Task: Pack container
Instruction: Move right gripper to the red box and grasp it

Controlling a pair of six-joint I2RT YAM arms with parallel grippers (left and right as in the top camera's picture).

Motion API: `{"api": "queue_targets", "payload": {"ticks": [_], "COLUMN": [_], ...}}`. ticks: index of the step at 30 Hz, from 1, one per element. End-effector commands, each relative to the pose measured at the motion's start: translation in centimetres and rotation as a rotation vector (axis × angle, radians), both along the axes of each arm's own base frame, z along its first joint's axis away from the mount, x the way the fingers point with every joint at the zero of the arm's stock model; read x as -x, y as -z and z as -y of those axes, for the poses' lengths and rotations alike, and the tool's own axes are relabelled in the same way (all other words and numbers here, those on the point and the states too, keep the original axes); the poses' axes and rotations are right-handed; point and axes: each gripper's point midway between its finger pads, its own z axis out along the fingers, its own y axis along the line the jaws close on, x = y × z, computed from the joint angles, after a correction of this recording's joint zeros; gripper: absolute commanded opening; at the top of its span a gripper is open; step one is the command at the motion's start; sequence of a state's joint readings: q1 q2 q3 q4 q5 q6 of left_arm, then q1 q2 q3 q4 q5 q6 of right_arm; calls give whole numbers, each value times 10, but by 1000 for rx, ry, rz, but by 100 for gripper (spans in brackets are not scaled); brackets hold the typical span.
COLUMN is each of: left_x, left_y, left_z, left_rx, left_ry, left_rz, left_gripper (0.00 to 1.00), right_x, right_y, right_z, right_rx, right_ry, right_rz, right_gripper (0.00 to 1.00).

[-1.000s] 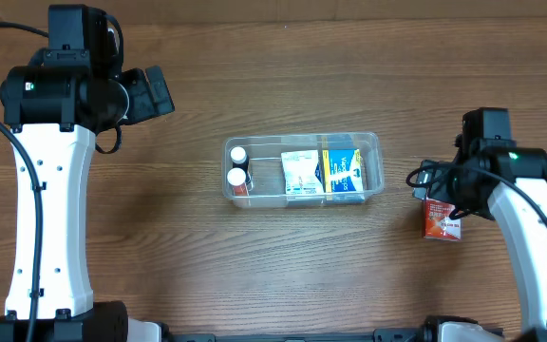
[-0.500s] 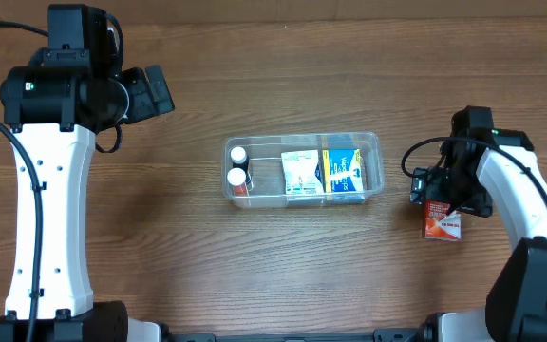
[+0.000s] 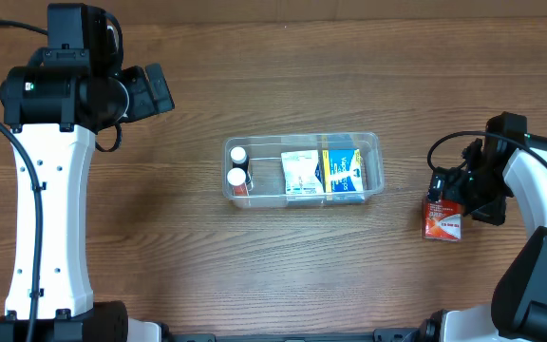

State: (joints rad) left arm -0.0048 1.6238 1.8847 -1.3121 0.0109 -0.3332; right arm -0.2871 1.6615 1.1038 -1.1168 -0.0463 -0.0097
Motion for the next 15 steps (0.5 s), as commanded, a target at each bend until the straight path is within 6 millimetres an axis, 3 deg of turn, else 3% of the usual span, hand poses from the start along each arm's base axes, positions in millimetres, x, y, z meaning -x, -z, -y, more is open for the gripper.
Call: {"api": "queue_targets", "payload": {"ticks": [1, 15], "left_x": [-2, -2], "left_y": [4, 4], "left_z": [-4, -4], "left_rx": [-22, -22], "left_ry": [6, 5], "left_rz": [-8, -7], "left_gripper": [100, 100], "right_x": [-2, 15], "right_y": [3, 51], "right_z": [-10, -20], "right_rx": [-40, -105], "right_ry": [-35, -20], "right_rz": [5, -116], "right_gripper": [100, 100]}}
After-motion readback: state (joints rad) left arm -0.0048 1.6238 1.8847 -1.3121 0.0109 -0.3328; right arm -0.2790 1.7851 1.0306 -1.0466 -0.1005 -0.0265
